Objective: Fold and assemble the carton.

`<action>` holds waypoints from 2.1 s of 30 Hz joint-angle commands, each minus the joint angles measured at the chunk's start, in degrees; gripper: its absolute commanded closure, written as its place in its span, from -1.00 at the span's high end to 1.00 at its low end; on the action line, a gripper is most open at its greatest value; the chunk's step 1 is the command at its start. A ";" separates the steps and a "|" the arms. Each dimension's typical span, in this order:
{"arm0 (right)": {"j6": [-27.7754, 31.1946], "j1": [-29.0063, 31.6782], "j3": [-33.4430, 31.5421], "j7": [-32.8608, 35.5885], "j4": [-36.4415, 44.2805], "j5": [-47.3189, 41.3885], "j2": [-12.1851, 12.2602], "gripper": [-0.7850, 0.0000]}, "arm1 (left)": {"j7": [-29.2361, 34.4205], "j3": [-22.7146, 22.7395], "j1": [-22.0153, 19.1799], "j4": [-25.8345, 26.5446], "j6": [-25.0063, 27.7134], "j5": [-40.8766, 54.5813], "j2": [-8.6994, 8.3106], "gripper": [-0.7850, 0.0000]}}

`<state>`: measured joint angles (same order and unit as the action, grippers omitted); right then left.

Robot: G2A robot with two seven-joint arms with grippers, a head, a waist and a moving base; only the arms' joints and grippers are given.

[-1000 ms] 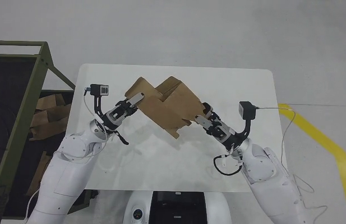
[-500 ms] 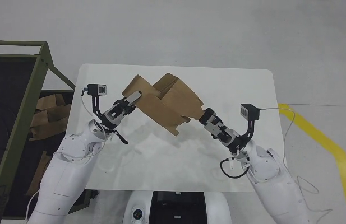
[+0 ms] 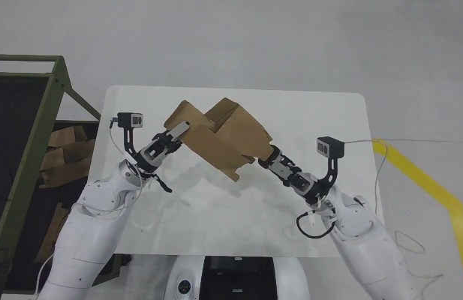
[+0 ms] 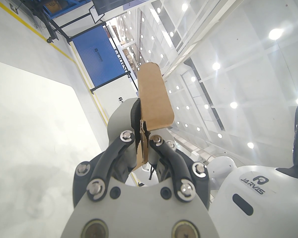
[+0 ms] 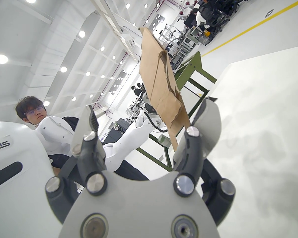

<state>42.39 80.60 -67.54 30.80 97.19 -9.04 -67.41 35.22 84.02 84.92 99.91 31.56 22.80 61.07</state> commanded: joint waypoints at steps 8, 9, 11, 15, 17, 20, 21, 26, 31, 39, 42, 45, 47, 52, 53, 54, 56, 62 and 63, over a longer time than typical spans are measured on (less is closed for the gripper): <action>0.20 -0.58 0.54 1.12 -0.80 -1.60 0.03 -0.27 | -0.03 0.14 0.03 -0.05 0.13 -0.09 0.15 -1.00; 0.14 -0.70 0.64 1.17 -0.96 -1.68 0.02 -0.30 | -0.01 0.15 0.03 -0.05 0.11 -0.10 0.16 -1.00; 0.15 -0.94 0.89 1.16 -1.20 -1.85 -0.03 -0.34 | 0.04 0.18 0.00 -0.02 0.20 -0.02 0.19 -1.00; -0.19 -1.41 1.34 1.08 -1.64 -1.95 -0.11 -0.49 | 0.11 0.19 -0.01 -0.08 0.29 -0.05 0.26 -1.00; -0.51 -1.61 1.50 0.86 -1.88 -2.06 -0.16 -0.62 | 0.17 0.18 -0.02 -0.10 0.29 -0.09 0.29 -1.00; -0.96 -1.82 1.67 0.34 -2.22 -2.47 -0.23 -0.81 | 0.28 0.19 -0.05 -0.16 0.50 -0.10 0.33 -1.00; -1.03 -1.87 1.76 0.24 -2.30 -2.68 -0.26 -0.87 | 0.42 0.17 -0.07 -0.18 0.55 -0.09 0.34 -1.00; -1.04 -2.19 2.16 0.50 -2.60 -3.80 -0.35 -0.91 | 0.33 0.26 -0.05 -0.34 0.75 -0.09 0.42 -1.00; 0.50 -2.61 2.78 2.52 -2.68 -6.21 -0.36 -1.00 | -0.16 0.34 0.09 -0.31 0.88 -0.28 0.51 -1.00; 2.95 -3.26 3.43 7.15 -3.09 -9.36 -0.17 -1.00 | -1.23 0.53 0.24 -0.25 1.39 -0.34 0.70 -1.00; 3.49 -3.53 3.74 8.71 -3.06 -9.52 -0.09 -1.00 | -1.76 0.50 0.37 -0.22 1.36 -0.37 0.79 -1.00; 3.99 -3.80 4.12 10.13 -2.88 -9.47 -0.03 -1.00 | -2.21 0.46 0.47 -0.12 1.29 -0.46 0.87 -1.00; 4.33 -3.98 4.34 10.90 -2.77 -9.28 0.02 -1.00 | -2.47 0.40 0.52 -0.08 1.34 -0.42 0.93 -1.00; 5.06 -4.31 5.02 12.57 -2.52 -8.79 0.11 -1.00 | -3.13 0.19 0.64 -0.06 1.42 -0.30 1.09 -1.00; 5.21 -4.36 5.13 12.77 -2.48 -8.75 0.13 -1.00 | -3.26 0.12 0.68 -0.06 1.40 -0.20 1.13 -1.00; 5.31 -4.41 5.26 13.03 -2.42 -8.68 0.15 -1.00 | -3.37 0.07 0.69 -0.04 1.45 -0.10 1.17 -1.00; 5.41 -4.49 5.43 13.35 -2.39 -8.51 0.19 -1.00 | -3.54 -0.03 0.74 -0.06 1.41 0.06 1.23 -1.00; 5.59 -4.66 5.80 13.52 -2.39 -8.01 0.29 -1.00 | -3.21 -0.27 0.71 -0.08 1.08 0.67 1.37 -1.00; 5.60 -4.69 5.86 13.48 -2.40 -7.99 0.30 -1.00 | -3.12 -0.28 0.70 -0.11 1.10 0.69 1.39 -1.00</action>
<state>47.98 75.94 -61.73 44.32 94.80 -17.06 -67.12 32.01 83.75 85.63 99.82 32.62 23.47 62.44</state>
